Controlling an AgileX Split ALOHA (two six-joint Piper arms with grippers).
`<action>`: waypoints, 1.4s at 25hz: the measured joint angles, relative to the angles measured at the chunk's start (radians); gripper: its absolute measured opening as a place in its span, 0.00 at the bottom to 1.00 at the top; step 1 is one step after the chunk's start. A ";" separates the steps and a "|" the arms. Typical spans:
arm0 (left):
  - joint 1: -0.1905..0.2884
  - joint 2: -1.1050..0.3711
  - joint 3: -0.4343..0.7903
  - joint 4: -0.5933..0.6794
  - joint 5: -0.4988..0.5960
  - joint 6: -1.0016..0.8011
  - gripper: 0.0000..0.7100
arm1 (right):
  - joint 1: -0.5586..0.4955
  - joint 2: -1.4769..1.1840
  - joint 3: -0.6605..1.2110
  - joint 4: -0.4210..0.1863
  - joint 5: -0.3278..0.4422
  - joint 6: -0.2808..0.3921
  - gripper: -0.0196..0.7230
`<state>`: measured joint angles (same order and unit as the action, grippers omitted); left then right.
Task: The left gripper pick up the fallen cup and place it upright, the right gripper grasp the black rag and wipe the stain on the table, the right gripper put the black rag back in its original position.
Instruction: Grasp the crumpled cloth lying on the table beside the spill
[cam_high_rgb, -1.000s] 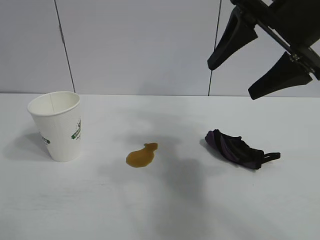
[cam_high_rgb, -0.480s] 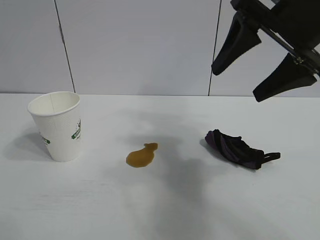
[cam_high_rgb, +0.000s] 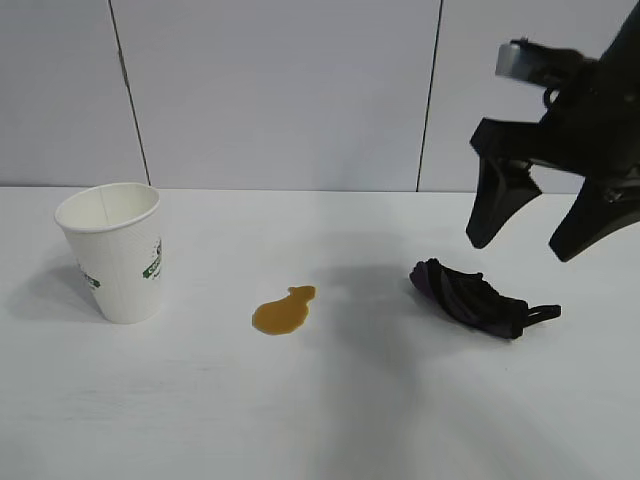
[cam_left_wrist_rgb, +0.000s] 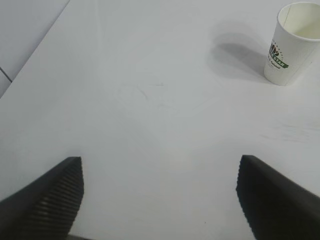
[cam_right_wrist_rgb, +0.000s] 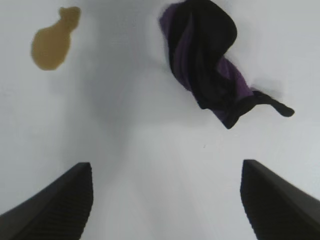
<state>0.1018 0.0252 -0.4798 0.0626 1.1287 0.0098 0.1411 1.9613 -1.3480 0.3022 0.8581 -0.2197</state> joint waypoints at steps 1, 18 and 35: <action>0.000 0.000 0.000 0.000 0.000 0.000 0.85 | 0.001 0.021 -0.030 0.000 0.010 0.000 0.78; 0.000 0.000 0.000 0.000 0.000 -0.001 0.85 | 0.101 0.170 -0.155 -0.139 0.013 0.044 0.70; 0.000 0.000 0.000 0.000 0.000 -0.001 0.85 | 0.101 0.188 -0.157 -0.160 -0.022 0.067 0.66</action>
<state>0.1018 0.0252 -0.4798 0.0626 1.1287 0.0089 0.2424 2.1488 -1.5053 0.1422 0.8358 -0.1527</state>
